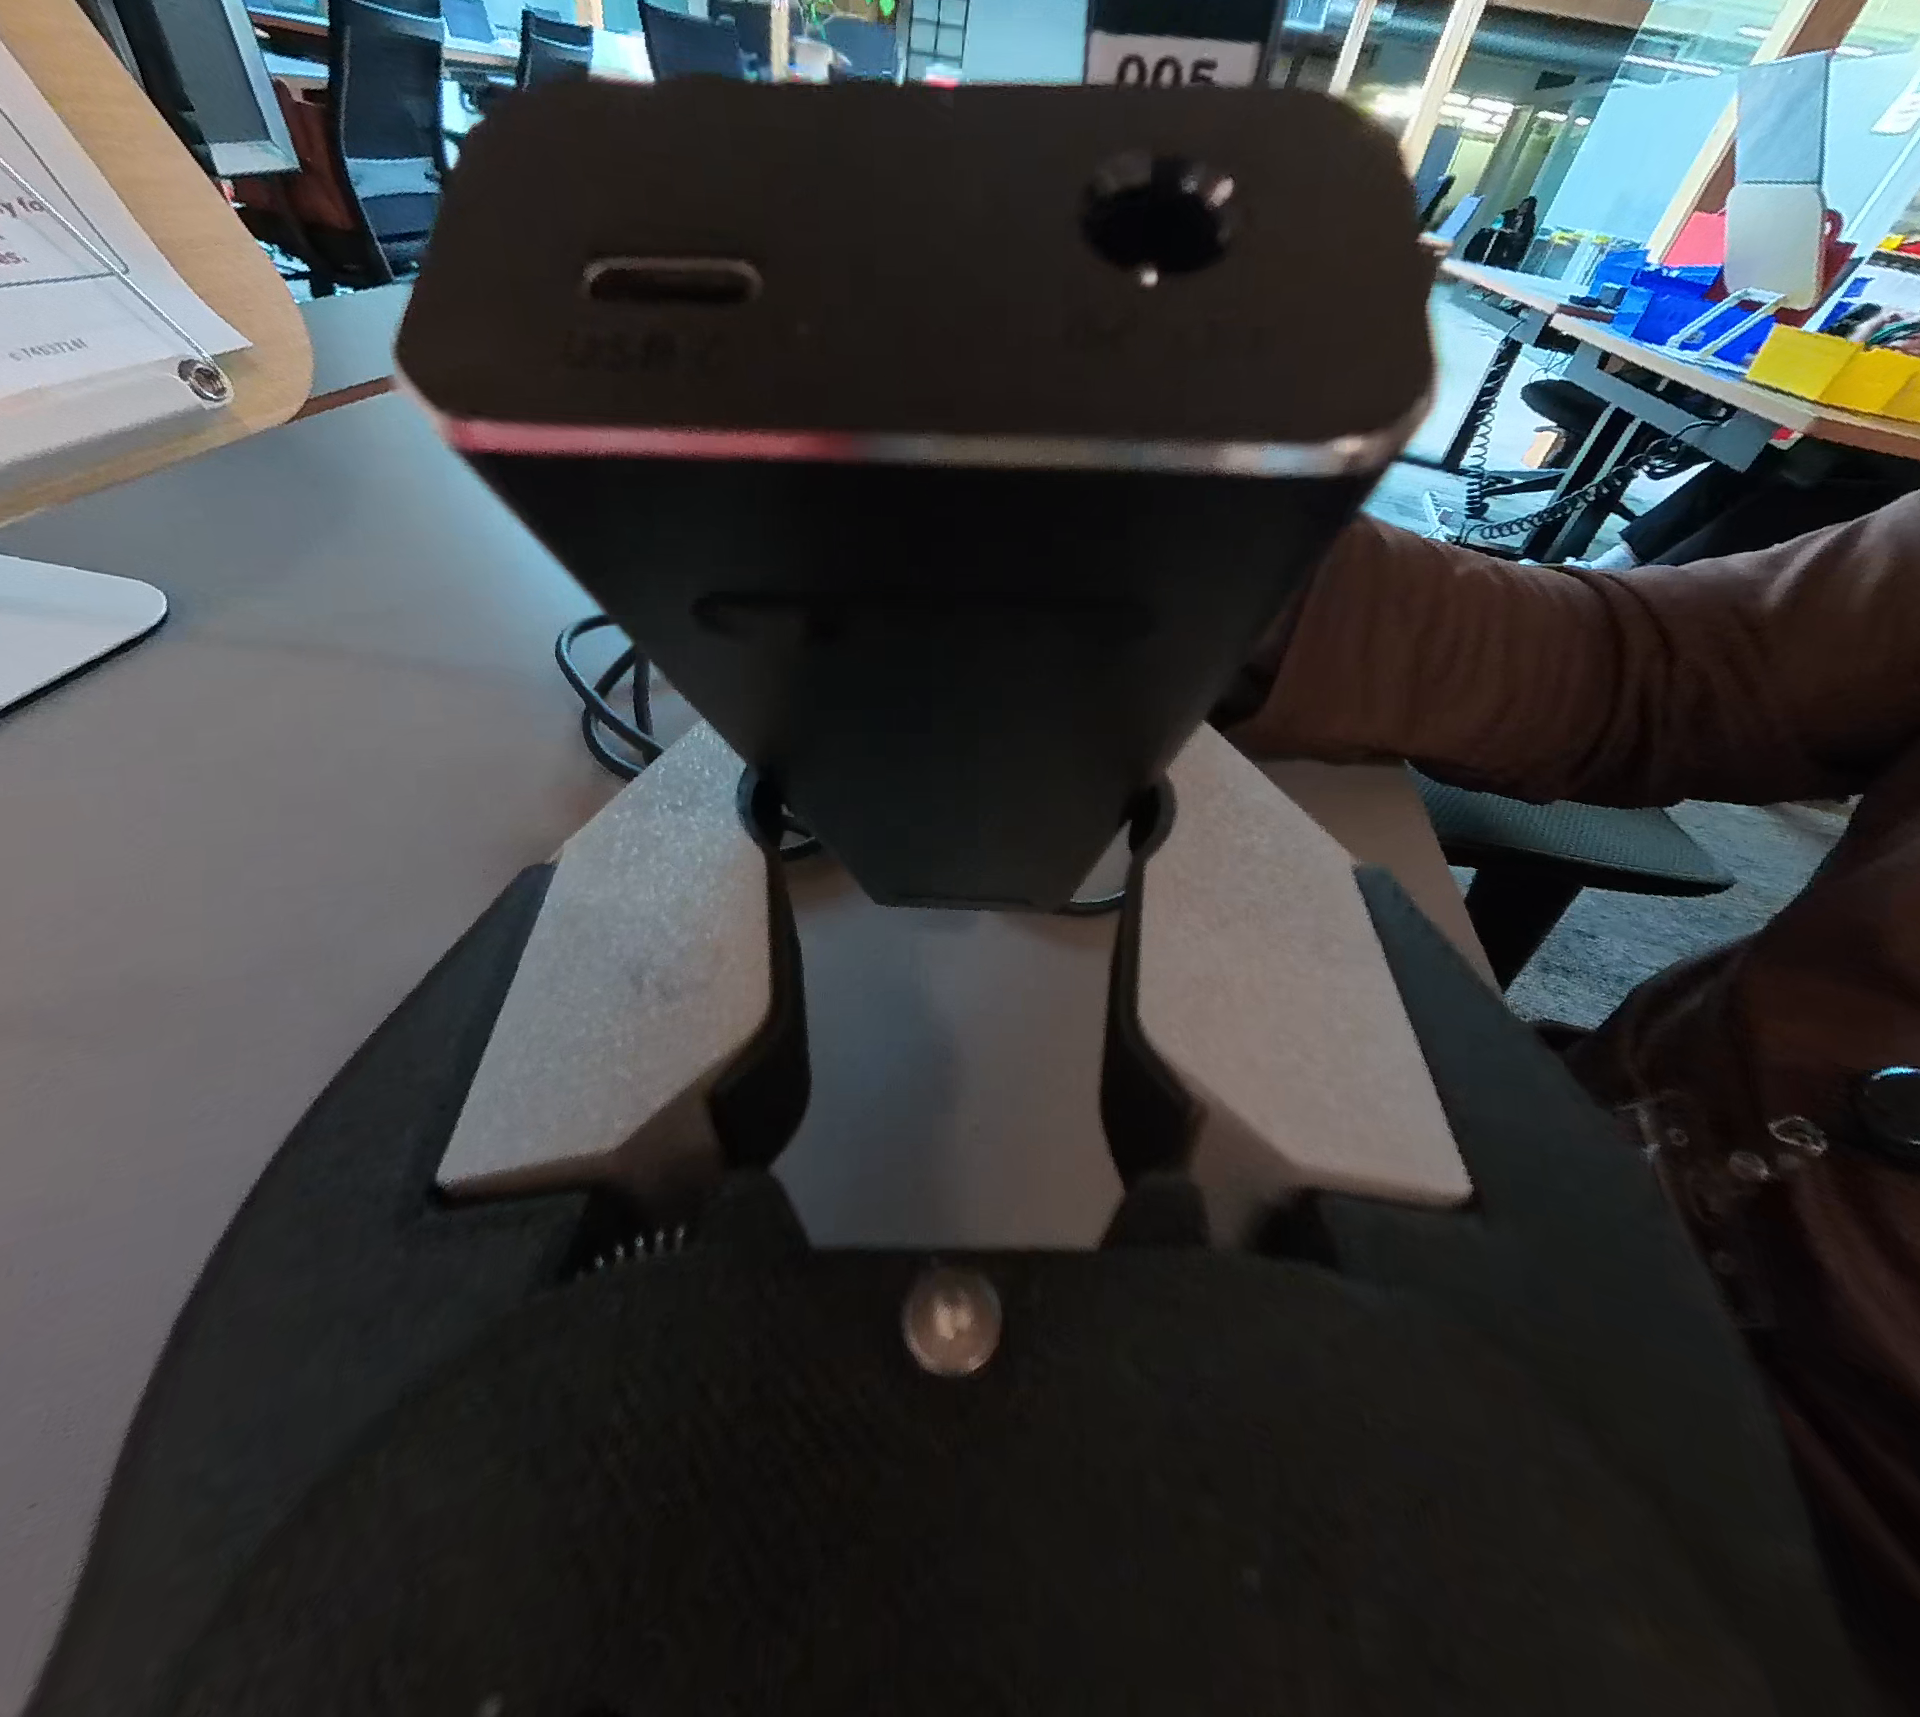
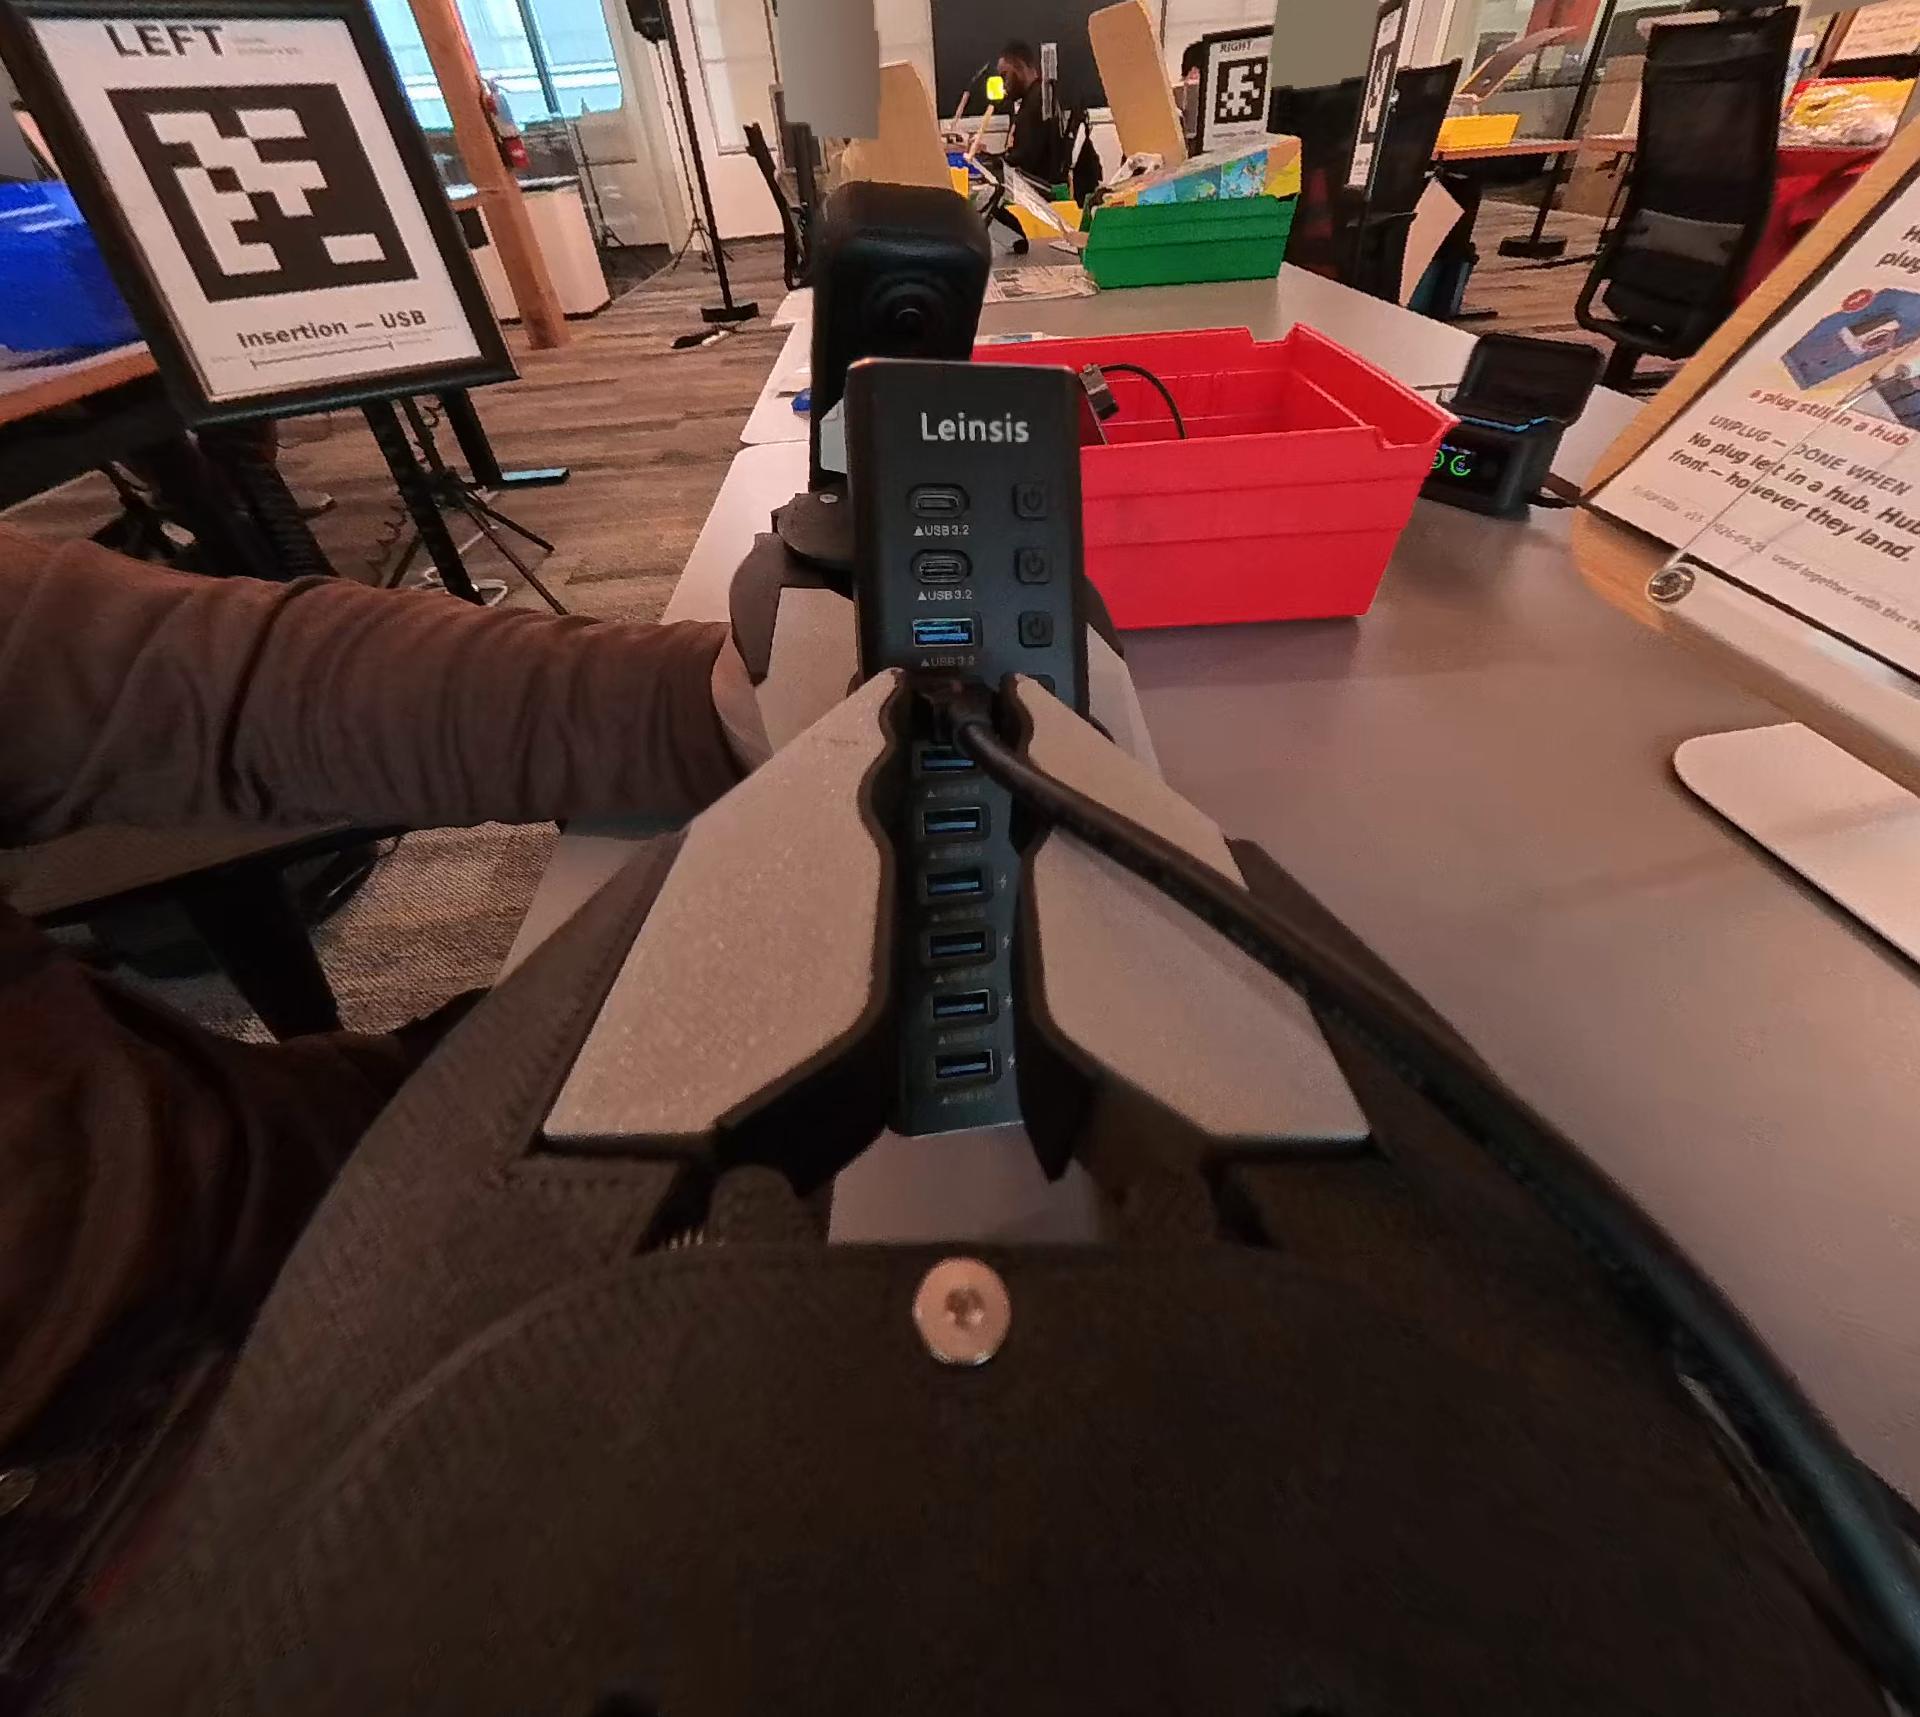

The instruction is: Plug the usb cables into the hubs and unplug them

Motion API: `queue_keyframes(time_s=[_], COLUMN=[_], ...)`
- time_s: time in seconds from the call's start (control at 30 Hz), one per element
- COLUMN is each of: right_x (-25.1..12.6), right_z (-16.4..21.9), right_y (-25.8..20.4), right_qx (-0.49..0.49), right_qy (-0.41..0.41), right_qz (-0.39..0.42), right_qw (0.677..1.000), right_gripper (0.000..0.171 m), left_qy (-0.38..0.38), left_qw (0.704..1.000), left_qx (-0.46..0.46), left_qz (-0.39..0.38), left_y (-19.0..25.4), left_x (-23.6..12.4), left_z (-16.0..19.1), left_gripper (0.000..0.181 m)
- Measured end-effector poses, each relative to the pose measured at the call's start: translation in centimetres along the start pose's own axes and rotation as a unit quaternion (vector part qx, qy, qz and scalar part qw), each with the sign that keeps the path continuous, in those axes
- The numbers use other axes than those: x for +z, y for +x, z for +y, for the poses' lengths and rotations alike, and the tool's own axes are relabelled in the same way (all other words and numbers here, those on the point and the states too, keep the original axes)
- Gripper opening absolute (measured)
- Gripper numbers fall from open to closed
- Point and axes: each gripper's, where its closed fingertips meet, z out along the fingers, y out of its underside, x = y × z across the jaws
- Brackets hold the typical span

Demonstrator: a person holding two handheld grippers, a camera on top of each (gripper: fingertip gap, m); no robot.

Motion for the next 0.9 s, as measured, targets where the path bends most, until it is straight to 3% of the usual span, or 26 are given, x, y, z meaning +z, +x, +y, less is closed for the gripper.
queue_keyframes(time_s=[0.27, 0.57, 0.9], right_x=[0.13, 0.4, 0.29], right_z=[0.55, 0.75, 0.7], right_y=[0.27, 0.24, 0.08], right_qx=[-0.012, -0.016, -0.011], right_qy=[-0.016, -0.023, -0.015], right_qz=[0.014, 0.02, 0.007], right_qw=[1.0, 0.999, 1.0], right_gripper=[0.013, 0.013, 0.013], left_qy=[-0.034, -0.023, -0.027], left_qw=[0.999, 0.999, 0.998], left_qx=[0.008, -0.015, 0.02], left_qz=[-0.026, -0.017, -0.043], left_y=[-0.65, -0.7, -0.83], left_x=[0.28, 0.12, 0.11], left_z=[1.06, 0.71, 0.64], left_gripper=[0.066, 0.067, 0.068])
